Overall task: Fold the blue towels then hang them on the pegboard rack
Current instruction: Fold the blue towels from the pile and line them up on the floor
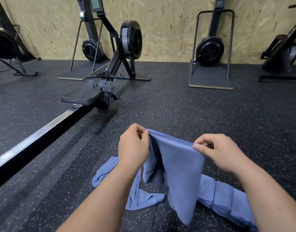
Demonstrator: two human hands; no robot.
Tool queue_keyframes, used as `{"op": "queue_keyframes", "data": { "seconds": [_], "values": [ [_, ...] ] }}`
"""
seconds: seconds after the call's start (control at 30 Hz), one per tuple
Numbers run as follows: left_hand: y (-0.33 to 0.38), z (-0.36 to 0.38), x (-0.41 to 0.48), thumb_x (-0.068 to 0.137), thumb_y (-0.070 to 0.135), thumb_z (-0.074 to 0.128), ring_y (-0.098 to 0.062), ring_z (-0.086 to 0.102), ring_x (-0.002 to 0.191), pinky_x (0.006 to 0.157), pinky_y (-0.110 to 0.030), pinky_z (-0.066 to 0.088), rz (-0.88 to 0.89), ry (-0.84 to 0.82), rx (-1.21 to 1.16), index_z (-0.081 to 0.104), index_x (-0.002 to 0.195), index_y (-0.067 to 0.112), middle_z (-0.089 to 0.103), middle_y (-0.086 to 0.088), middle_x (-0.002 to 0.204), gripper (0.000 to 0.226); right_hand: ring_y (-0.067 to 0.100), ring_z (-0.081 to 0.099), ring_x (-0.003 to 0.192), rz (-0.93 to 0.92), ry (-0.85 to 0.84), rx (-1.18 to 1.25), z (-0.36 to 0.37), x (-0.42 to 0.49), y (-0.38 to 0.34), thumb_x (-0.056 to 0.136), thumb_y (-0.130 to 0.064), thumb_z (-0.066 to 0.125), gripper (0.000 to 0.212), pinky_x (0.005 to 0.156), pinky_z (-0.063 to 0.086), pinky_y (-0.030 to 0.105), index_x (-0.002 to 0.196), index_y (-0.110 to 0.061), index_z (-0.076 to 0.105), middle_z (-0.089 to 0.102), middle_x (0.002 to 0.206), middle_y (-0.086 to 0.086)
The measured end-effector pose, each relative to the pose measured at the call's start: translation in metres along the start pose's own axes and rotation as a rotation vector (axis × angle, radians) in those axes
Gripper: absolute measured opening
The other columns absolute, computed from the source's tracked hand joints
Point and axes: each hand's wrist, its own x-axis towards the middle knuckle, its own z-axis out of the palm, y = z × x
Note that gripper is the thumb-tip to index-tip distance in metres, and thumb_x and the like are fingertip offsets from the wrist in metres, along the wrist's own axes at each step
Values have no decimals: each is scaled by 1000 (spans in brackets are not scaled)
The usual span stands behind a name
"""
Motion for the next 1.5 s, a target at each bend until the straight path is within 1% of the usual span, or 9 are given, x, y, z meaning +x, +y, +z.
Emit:
{"op": "queue_keyframes", "data": {
  "seconds": [0.1,0.23,0.3,0.4,0.53,0.87,1.17,1.3,1.5],
  "values": [
    [-4,1,-1,99,28,67,1,59,76,71,-31,43,-8,-74,42,64,98,32,64,15,78,4,11,66,68,-12,25,-25,3,-1,-4,94,-34,78,12,72,57,38,83,-37,75,73,76,-15],
    [7,13,-15,97,29,71,-4,60,75,79,-29,50,197,-391,-36,62,136,40,66,13,75,41,7,68,74,-89,4,34,16,-1,-22,95,-34,77,10,78,57,36,85,-36,75,74,80,-16],
    [13,20,-22,97,32,71,-3,61,75,79,-27,51,287,-495,-52,68,129,41,69,14,78,33,5,69,78,-131,-15,51,23,0,-29,95,-34,77,7,82,57,37,89,-37,75,75,82,-16],
    [16,24,-26,98,32,71,0,58,68,70,-26,49,282,-525,-47,74,104,36,67,16,73,8,6,70,82,-145,-23,88,29,0,-33,96,-33,77,7,83,56,38,91,-38,76,76,84,-15],
    [14,22,-23,97,33,72,-1,60,68,72,-28,52,221,-461,-2,72,87,29,70,15,74,11,6,69,80,-119,-46,66,28,1,-27,93,-35,79,7,81,56,35,90,-39,76,75,83,-15],
    [1,11,-8,98,32,67,-6,63,75,77,-32,53,72,-193,65,68,85,31,68,17,74,14,1,58,58,0,-25,-51,14,6,1,98,-32,74,9,63,48,28,90,-36,74,71,75,-18],
    [-6,0,0,100,32,63,-9,65,76,71,-31,49,-7,-87,102,66,86,31,68,15,77,15,6,63,78,90,77,-282,12,6,5,99,-36,66,14,74,55,38,87,-42,68,69,76,-19],
    [-15,-11,9,101,30,63,-14,66,82,74,-30,47,-92,-7,79,68,88,29,70,14,80,14,2,62,73,121,180,-237,-1,3,13,95,-41,75,15,65,48,32,80,-39,72,68,68,-19],
    [-28,-18,19,101,28,64,-19,66,88,79,-33,46,-164,79,52,70,89,27,70,12,84,14,11,63,66,191,248,-161,-12,0,14,92,-40,79,19,57,40,28,75,-33,75,66,59,-11]
  ]
}}
